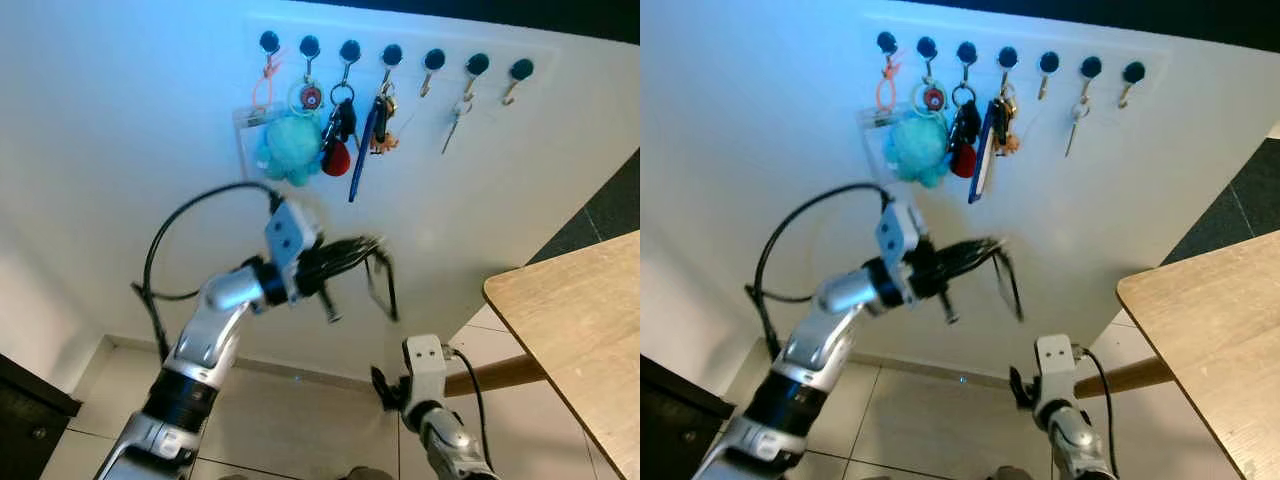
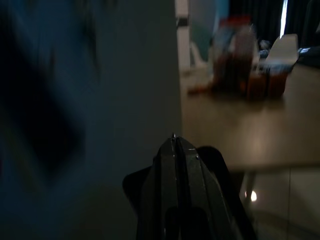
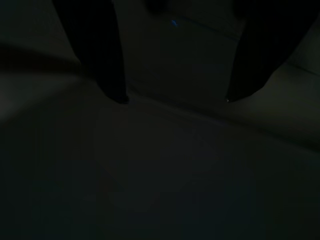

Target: Hang keys on a hook

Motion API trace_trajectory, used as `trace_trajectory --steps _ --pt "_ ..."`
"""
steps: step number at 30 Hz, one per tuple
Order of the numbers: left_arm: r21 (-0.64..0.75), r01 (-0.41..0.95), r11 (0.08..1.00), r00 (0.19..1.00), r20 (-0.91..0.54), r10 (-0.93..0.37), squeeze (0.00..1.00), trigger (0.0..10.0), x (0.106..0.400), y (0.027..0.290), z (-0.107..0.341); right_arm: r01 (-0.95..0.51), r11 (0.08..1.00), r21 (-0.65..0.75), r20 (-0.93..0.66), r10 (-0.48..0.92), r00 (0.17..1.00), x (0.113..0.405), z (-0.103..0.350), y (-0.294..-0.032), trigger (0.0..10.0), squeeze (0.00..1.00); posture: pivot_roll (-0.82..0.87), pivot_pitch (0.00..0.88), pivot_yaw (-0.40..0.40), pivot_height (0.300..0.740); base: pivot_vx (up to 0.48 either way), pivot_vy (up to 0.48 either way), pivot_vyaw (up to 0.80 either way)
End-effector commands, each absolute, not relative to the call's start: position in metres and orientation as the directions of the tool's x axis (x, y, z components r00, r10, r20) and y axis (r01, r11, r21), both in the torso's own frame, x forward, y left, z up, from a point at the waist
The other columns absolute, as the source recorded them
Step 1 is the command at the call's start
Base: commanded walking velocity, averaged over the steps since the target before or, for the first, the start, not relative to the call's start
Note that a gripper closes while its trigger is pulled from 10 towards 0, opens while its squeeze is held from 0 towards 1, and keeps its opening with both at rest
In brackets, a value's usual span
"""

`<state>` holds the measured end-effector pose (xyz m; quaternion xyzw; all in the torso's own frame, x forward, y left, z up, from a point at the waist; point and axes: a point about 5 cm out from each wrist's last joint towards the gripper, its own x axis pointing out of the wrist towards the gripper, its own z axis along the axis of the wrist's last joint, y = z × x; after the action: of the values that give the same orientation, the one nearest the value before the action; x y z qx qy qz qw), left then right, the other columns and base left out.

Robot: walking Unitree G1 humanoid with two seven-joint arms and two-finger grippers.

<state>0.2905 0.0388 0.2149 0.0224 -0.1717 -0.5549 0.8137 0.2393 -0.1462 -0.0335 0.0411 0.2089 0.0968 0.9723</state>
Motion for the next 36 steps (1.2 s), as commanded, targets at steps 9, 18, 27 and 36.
trace_trajectory --steps 9,18,27,36 --pt "0.293 0.863 0.41 0.332 0.283 -0.9 0.0 10.0 0.295 0.015 0.266 -0.194 0.972 0.136 -0.191 0.218 0.957 0.264 -0.001 -0.141 10.0 0.0 0.09 0.048 -0.029 0.74 0.0 0.0 0.0" --pt "0.278 0.88 0.386 0.293 0.323 -0.9 0.0 10.0 0.285 -0.006 0.304 -0.238 0.962 0.136 -0.022 0.243 0.97 0.286 0.034 -0.137 10.0 0.0 0.08 0.053 -0.031 0.74 0.0 0.0 0.0" --pt "0.258 0.872 0.416 0.347 0.272 -0.897 0.0 10.0 0.29 -0.025 0.301 -0.252 0.955 0.156 0.017 0.253 0.967 0.293 0.045 -0.133 10.0 0.0 0.08 0.053 -0.039 0.74 0.0 0.0 0.0" --pt "0.273 0.726 0.631 0.578 0.256 -0.775 0.0 10.0 0.32 -0.015 0.295 -0.261 0.954 0.145 0.112 0.246 0.963 0.301 0.068 -0.134 10.0 0.0 0.08 0.057 -0.037 0.74 0.0 0.0 0.0"
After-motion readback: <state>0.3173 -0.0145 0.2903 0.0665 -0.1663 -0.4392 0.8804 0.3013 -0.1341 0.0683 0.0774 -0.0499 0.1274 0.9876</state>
